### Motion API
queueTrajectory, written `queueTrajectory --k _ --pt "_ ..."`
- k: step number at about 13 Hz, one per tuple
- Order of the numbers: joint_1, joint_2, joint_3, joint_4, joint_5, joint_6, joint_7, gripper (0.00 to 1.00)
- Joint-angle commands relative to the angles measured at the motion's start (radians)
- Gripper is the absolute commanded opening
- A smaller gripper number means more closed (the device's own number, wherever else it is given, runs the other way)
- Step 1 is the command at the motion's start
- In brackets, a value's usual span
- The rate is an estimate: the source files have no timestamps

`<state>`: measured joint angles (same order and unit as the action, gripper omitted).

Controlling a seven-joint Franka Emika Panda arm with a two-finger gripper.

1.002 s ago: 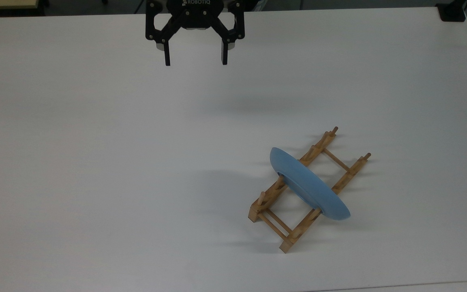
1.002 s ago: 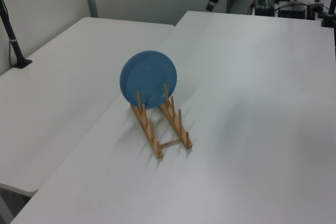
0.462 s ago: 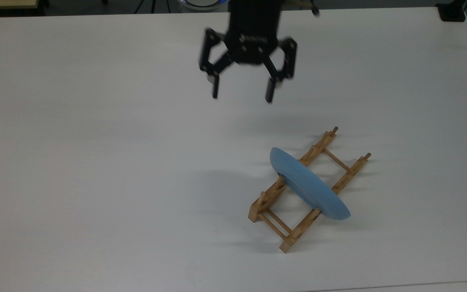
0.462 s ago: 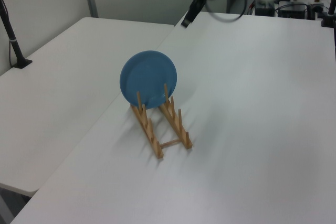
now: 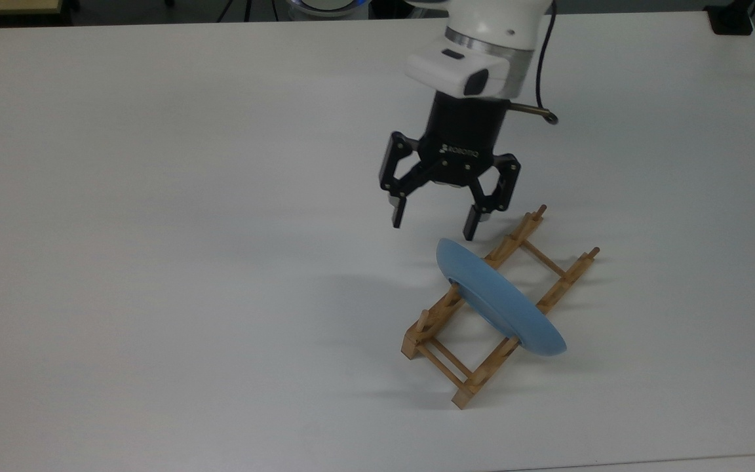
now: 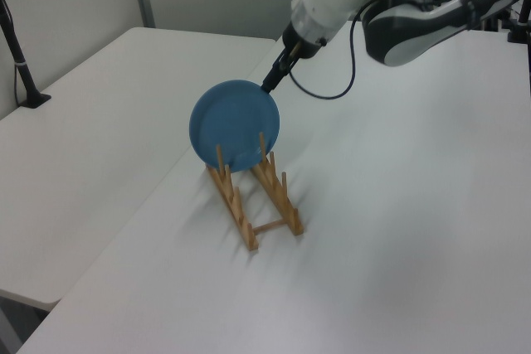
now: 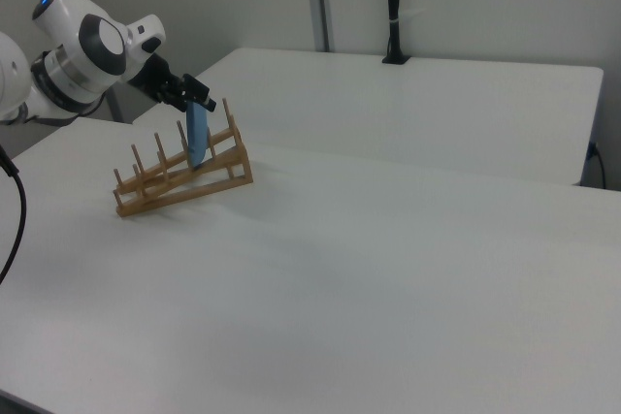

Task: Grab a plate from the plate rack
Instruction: 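Move the open gripper down toward the blue plate's rim in the rack, then close the gripper on the blue plate's rim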

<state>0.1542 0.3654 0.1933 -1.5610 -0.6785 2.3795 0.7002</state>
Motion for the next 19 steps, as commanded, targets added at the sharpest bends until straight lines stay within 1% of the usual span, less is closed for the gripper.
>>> queueTrajectory --k 1,4,5,6,7,8,9,11,13,14,16,18,19 --pt "0.028 0.029 -0.008 0.041 -0.023 0.004 0.036 0.92" --pt "0.037 0.043 -0.008 0.042 -0.035 0.006 0.041 0.91" --pt "0.053 0.050 -0.008 0.053 -0.039 0.006 0.041 0.90" --pt "0.057 0.070 -0.009 0.074 -0.044 0.004 0.047 0.85" --pt "0.059 0.076 -0.009 0.084 -0.050 0.006 0.068 0.72" --pt "0.059 0.082 -0.009 0.084 -0.061 0.004 0.077 0.50" --pt "0.061 0.083 -0.008 0.084 -0.062 0.006 0.081 0.43" --pt "0.061 0.086 -0.009 0.084 -0.073 0.006 0.081 0.42" --pt "0.056 0.093 -0.008 0.084 -0.117 0.006 0.084 0.42" --pt "0.056 0.095 -0.009 0.084 -0.121 0.006 0.084 0.37" --pt "0.054 0.095 -0.009 0.082 -0.141 0.006 0.084 0.19" --pt "0.053 0.096 -0.008 0.078 -0.171 0.006 0.084 0.05" --pt "0.053 0.095 -0.008 0.078 -0.177 0.006 0.084 0.00"
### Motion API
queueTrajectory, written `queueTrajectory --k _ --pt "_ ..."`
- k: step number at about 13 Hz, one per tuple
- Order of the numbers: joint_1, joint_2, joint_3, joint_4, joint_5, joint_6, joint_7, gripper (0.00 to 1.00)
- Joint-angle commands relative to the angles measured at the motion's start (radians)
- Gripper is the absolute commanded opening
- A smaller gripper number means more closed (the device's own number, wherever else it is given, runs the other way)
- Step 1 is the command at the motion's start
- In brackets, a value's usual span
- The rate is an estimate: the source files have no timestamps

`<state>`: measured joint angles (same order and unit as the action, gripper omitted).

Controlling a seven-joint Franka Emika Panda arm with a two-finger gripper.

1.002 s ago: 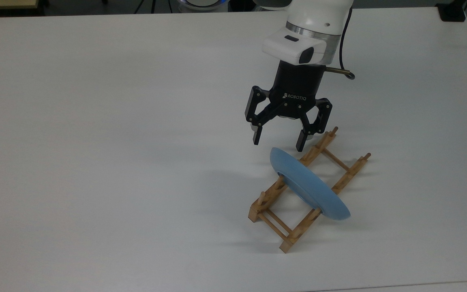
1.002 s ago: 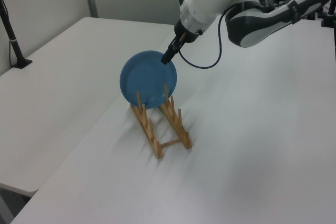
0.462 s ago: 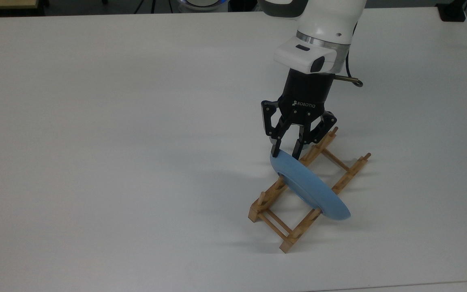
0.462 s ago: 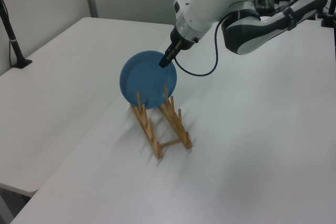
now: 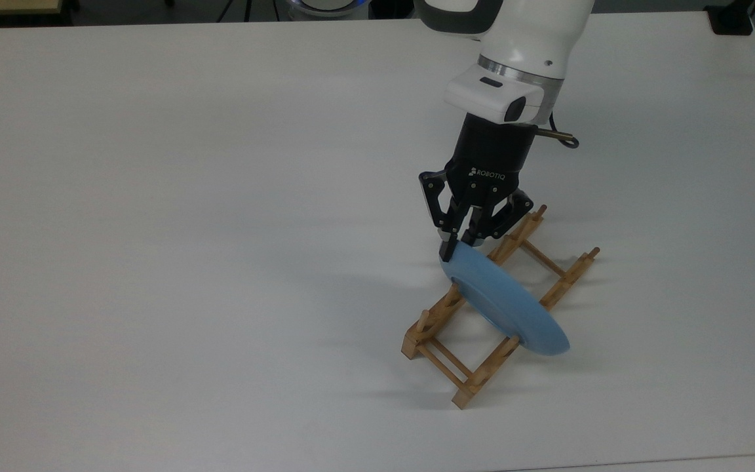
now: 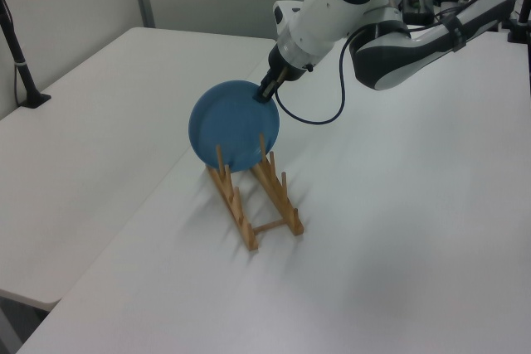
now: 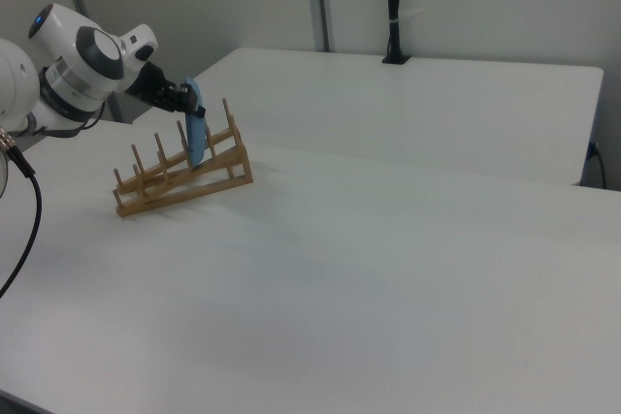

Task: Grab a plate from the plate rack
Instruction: 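Close the gripper on the blue plate's rim, then lift the blue plate up out of the wooden rack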

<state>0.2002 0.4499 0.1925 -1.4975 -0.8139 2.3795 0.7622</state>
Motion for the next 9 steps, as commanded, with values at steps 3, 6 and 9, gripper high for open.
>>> queueTrajectory --k 3,6,9 --pt "-0.004 -0.008 -0.007 0.017 -0.030 0.004 0.020 0.00" --pt "-0.011 -0.062 -0.005 0.017 -0.019 0.003 0.022 0.00" --pt "-0.033 -0.125 -0.004 0.014 0.062 -0.005 0.016 0.00"
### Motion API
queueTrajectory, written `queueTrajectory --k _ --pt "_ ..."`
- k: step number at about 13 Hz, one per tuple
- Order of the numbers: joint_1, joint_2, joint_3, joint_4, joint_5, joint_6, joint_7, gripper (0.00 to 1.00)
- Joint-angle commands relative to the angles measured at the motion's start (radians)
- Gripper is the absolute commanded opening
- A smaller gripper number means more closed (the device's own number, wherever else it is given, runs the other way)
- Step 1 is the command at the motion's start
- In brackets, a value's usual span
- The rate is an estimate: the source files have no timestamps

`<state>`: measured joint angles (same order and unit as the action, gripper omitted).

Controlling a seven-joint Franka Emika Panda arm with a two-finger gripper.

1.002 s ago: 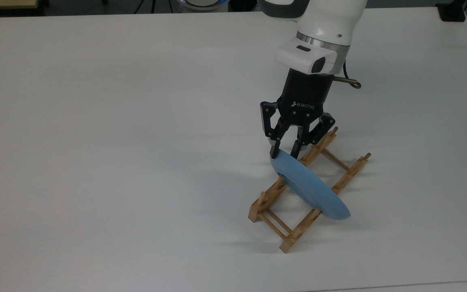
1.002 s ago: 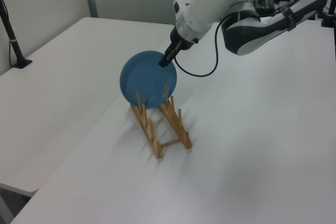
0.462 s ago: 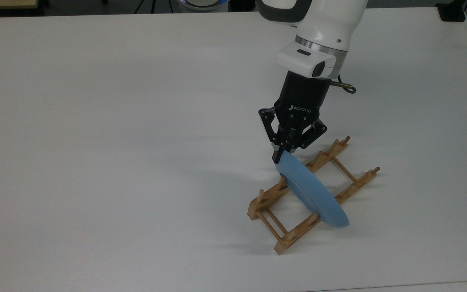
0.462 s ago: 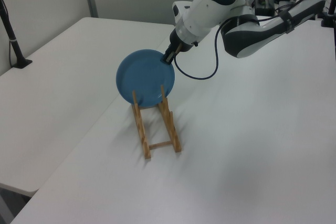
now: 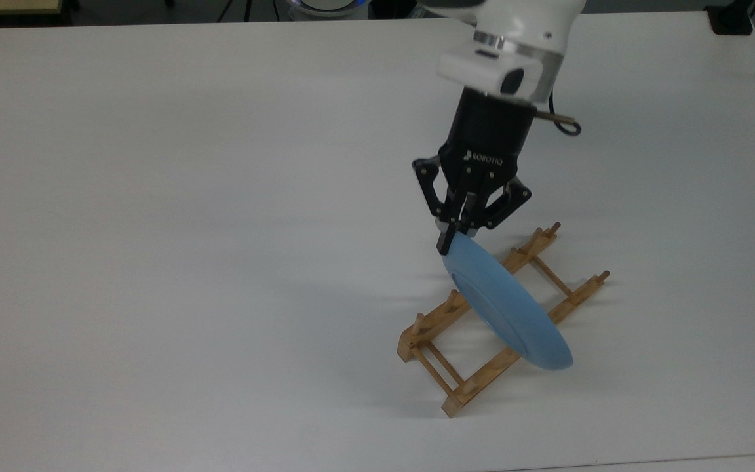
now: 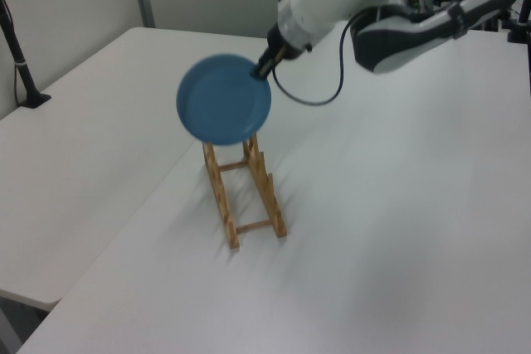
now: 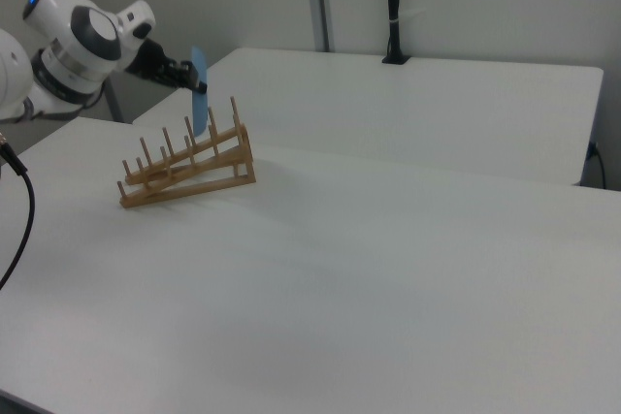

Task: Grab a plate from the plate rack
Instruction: 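Lift the blue plate up out of the wooden rack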

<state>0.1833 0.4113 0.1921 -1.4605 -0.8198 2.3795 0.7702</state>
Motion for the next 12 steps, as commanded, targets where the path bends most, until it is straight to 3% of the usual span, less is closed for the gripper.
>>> queueTrajectory --k 1,3,4,6,7,12 --pt "-0.027 -0.115 -0.003 -0.026 0.130 -0.012 -0.020 0.00" --pt "-0.036 -0.144 -0.003 -0.038 0.232 -0.067 -0.107 0.00" --pt "-0.051 -0.173 -0.003 -0.038 0.317 -0.147 -0.205 0.00" --pt "-0.102 -0.248 -0.005 -0.041 0.578 -0.303 -0.499 0.00" --pt "-0.123 -0.268 -0.011 -0.040 0.649 -0.369 -0.599 0.00" --pt "-0.252 -0.310 -0.019 -0.041 0.841 -0.679 -0.918 0.00"
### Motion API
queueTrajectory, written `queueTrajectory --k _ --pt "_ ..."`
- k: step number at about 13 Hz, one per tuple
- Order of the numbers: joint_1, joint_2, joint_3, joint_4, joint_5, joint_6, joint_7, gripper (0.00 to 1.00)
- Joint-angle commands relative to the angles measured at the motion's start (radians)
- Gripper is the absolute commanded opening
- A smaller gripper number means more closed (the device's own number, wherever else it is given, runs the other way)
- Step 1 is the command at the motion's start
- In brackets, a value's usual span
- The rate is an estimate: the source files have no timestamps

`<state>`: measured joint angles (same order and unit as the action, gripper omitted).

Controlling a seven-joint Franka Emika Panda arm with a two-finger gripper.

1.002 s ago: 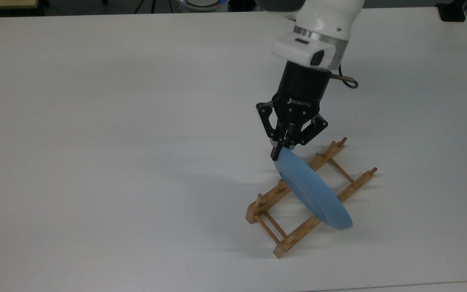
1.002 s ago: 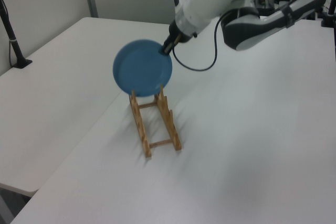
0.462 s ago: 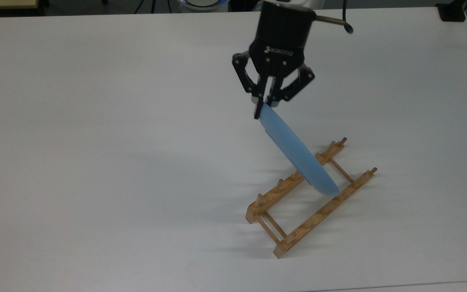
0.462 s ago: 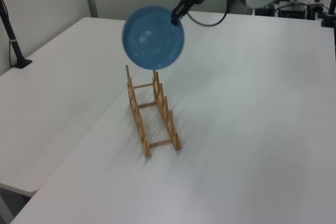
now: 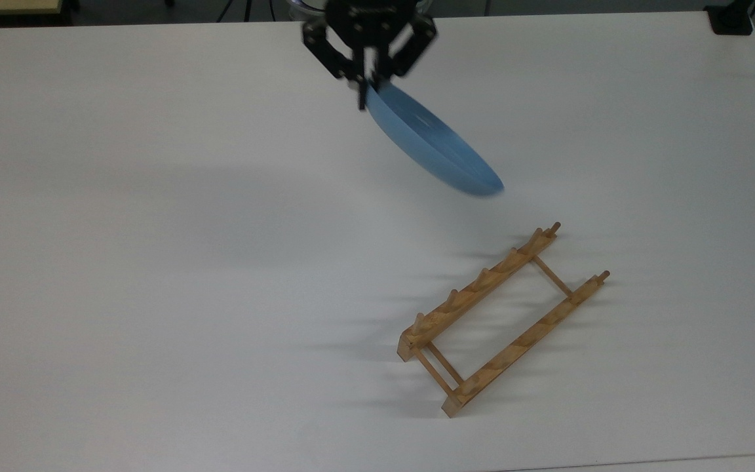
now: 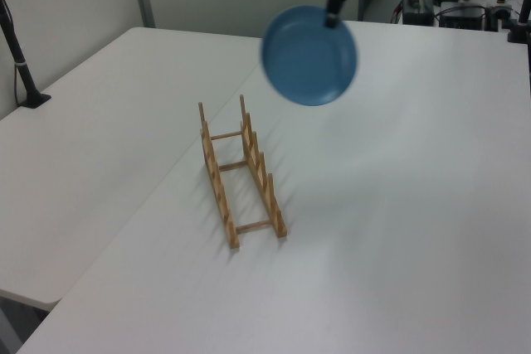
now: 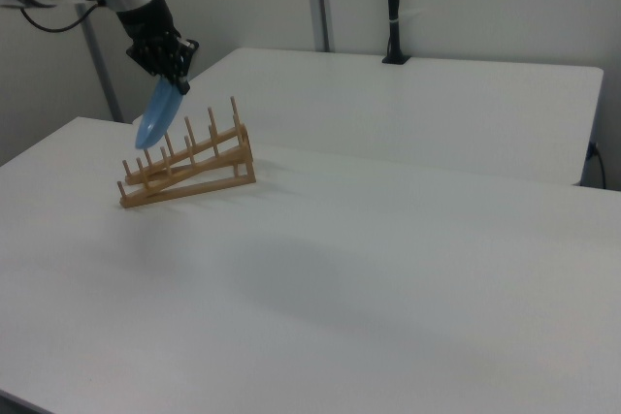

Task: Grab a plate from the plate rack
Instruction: 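Lift the blue plate up out of the wooden rack, then carry the plate beside the rack and lower it flat onto the table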

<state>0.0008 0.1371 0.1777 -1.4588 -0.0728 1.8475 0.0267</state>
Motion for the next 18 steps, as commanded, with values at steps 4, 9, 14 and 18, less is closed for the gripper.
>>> queueTrajectory --k 4,9,14,18 --pt "-0.177 -0.027 -0.006 -0.112 0.159 -0.284 -0.381 0.00" --pt "-0.240 -0.004 -0.020 -0.228 0.165 -0.230 -0.493 0.00" --pt "-0.255 0.056 -0.050 -0.373 0.160 -0.019 -0.498 0.00" --pt "-0.262 0.114 -0.052 -0.371 0.154 0.007 -0.496 0.00"
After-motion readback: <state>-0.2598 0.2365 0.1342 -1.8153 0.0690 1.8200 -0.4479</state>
